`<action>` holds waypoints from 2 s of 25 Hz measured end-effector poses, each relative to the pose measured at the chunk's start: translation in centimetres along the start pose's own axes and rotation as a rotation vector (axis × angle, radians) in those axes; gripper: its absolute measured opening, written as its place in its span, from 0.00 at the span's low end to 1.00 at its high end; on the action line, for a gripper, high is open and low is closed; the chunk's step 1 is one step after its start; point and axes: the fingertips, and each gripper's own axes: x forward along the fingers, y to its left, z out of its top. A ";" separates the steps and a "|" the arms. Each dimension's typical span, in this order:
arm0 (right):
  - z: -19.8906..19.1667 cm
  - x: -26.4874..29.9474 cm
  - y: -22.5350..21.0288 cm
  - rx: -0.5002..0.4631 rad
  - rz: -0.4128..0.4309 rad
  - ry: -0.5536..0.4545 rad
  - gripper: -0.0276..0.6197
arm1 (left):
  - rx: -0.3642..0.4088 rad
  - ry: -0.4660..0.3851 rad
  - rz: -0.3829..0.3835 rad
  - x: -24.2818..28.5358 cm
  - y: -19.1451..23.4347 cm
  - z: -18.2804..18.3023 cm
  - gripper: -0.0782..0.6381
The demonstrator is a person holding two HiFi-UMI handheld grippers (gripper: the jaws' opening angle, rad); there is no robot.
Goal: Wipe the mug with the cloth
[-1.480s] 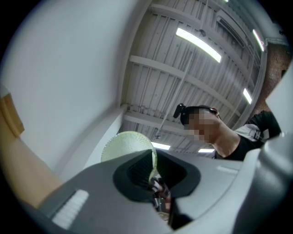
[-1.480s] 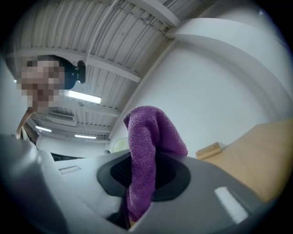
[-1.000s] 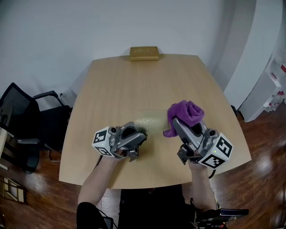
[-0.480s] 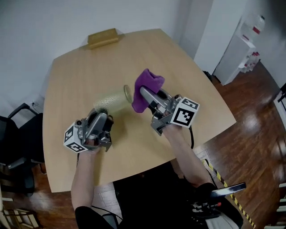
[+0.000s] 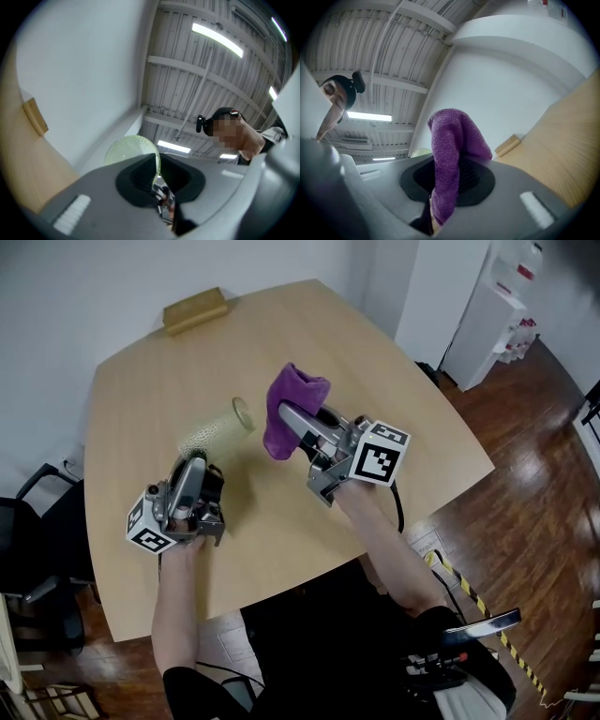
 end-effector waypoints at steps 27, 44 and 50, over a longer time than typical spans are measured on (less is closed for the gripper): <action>0.2 -0.6 1.8 0.100 0.102 -0.023 0.13 | 0.293 0.686 0.425 -3.1 8.4 -2.9 0.17; -3.3 -4.0 1.5 0.148 0.070 0.030 0.13 | 0.431 1.597 0.401 -5.1 18.6 -9.1 0.19; -3.6 -4.0 1.3 0.171 0.083 0.026 0.13 | 0.524 1.629 0.387 -4.4 19.1 -8.9 0.22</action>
